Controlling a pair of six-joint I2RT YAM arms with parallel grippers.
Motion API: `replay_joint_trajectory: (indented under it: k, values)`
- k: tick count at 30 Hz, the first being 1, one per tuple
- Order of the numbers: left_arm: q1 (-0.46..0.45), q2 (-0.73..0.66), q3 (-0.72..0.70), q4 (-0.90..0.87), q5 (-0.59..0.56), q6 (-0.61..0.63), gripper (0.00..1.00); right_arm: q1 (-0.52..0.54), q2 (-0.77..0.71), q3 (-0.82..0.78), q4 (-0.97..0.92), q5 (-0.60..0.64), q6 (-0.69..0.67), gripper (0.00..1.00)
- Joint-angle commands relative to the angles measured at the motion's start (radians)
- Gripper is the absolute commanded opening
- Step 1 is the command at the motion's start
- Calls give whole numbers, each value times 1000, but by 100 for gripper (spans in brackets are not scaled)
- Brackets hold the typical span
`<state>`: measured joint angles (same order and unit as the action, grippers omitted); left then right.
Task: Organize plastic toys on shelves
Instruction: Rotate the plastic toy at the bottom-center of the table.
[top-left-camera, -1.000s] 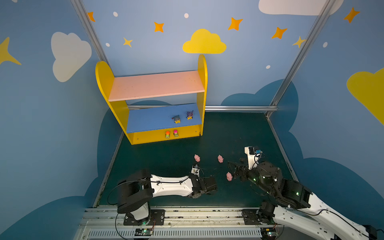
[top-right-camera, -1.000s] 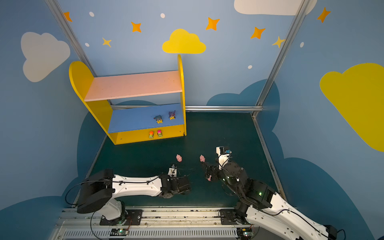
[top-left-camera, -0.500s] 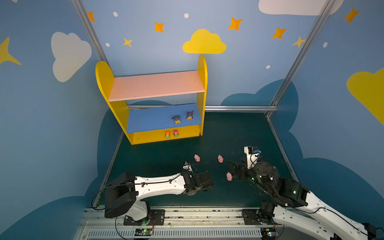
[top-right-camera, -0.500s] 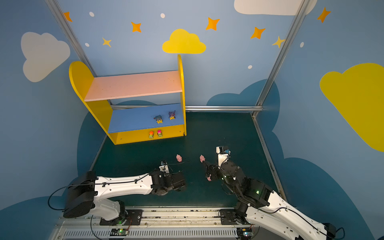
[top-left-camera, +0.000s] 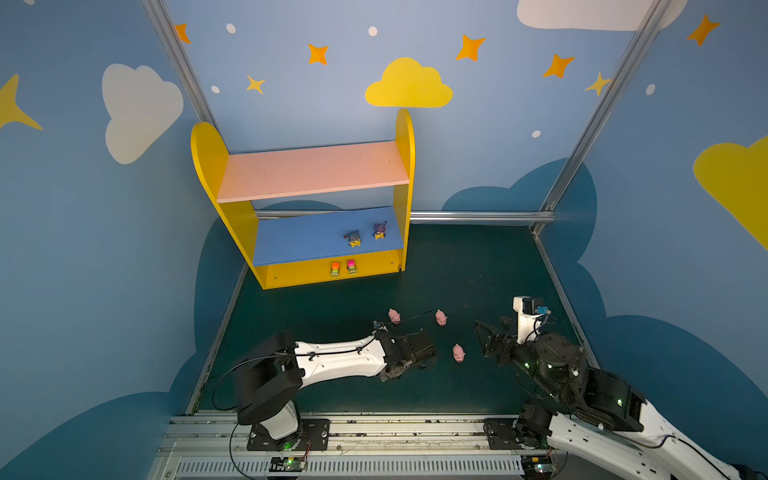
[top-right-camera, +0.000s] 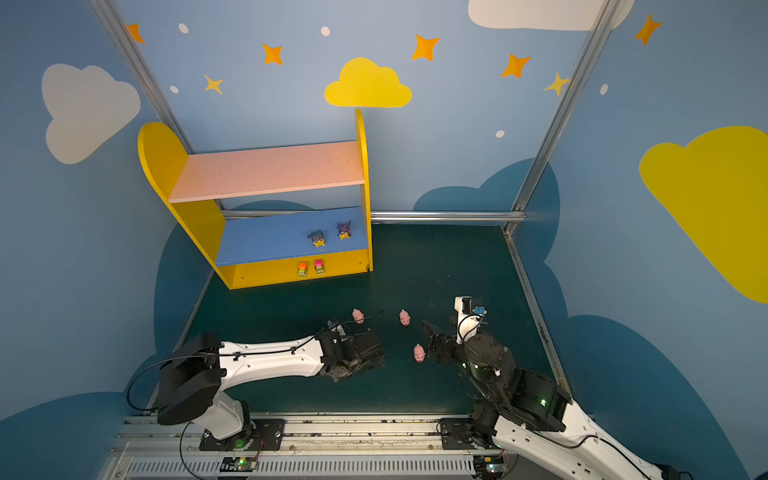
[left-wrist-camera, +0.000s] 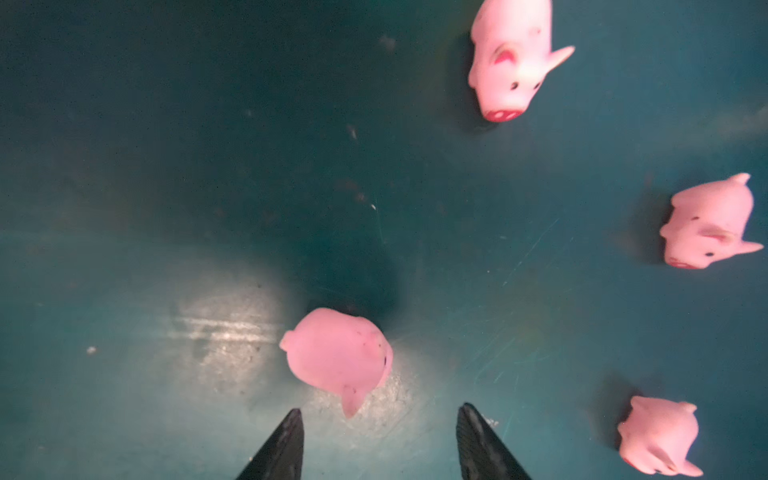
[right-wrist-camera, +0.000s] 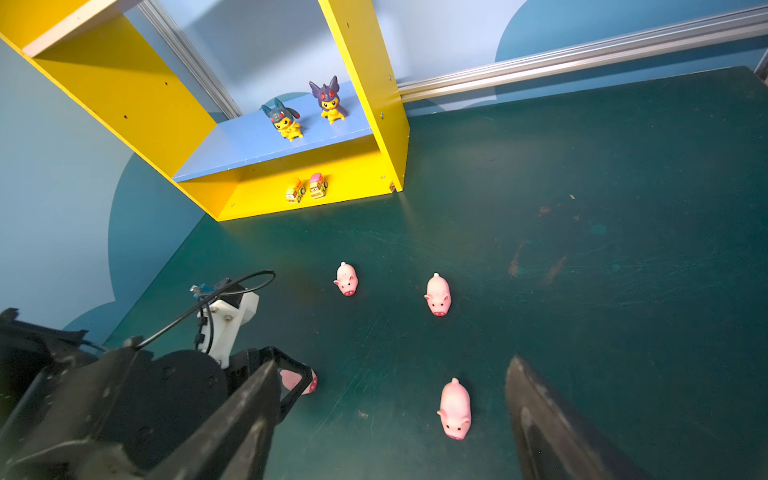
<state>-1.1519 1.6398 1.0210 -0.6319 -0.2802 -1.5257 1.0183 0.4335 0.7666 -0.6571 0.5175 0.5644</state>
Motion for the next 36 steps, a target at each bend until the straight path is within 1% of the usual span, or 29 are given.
replay_joint_trajectory:
  k: [1,4,15,21,26,31,35,36]
  values:
    - [10,-2,-10,-12,1,-80,61,5,-29,25,-35,25,2,84]
    - [17,2,-32,3,7,-116,67,5,-45,22,-45,30,0,84]
    - [78,69,-34,41,42,-137,66,5,-61,20,-39,22,-18,84]
    - [109,116,-3,35,86,-107,61,5,-62,25,-27,22,-28,84]
    - [121,142,31,9,112,-69,53,5,-50,26,-13,14,-36,84]
    - [135,140,40,-29,129,-2,44,4,-39,28,-4,18,-44,84]
    - [161,134,28,-41,153,69,40,3,-36,26,-4,21,-49,84]
    - [166,135,28,-48,157,88,37,3,-36,25,-5,22,-48,84]
